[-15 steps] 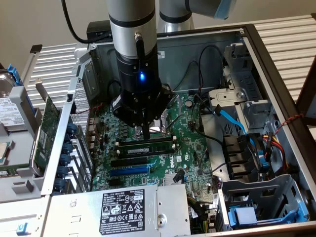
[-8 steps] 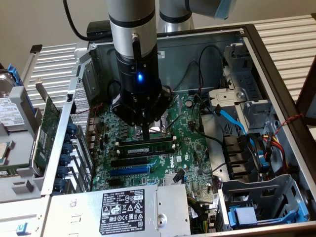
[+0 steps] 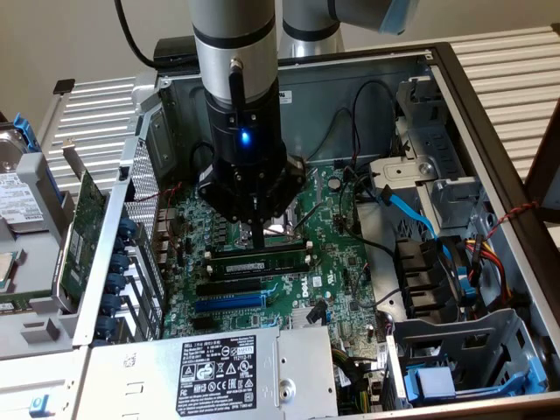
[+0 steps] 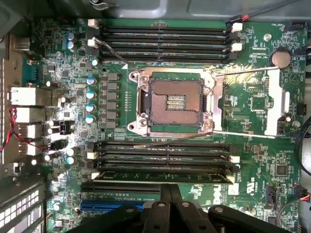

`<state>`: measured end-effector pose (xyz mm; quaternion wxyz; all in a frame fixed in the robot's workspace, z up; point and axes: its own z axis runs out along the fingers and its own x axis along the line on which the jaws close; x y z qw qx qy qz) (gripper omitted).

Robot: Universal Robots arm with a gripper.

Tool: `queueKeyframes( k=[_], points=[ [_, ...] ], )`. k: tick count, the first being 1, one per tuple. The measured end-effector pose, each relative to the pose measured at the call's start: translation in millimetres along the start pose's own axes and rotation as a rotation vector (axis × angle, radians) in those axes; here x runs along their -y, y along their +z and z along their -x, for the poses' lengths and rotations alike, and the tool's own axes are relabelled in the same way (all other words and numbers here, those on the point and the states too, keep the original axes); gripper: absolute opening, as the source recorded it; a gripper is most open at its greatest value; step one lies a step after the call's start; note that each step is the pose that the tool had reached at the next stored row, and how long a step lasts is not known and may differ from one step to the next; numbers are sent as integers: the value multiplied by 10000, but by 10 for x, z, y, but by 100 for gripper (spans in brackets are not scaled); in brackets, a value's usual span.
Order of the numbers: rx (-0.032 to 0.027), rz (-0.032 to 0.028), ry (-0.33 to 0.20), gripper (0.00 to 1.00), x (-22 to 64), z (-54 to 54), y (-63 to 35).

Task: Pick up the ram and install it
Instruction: 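Press down the ram until it locks into place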

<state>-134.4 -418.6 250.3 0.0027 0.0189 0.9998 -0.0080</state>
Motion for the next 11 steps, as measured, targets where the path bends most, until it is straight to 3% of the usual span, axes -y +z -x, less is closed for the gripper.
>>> queueKeyframes(
  k=[4,11],
  points=[
    [-3,-102,359,11,0,0,0],
    [-4,-107,407,11,0,0,0]
  ],
)
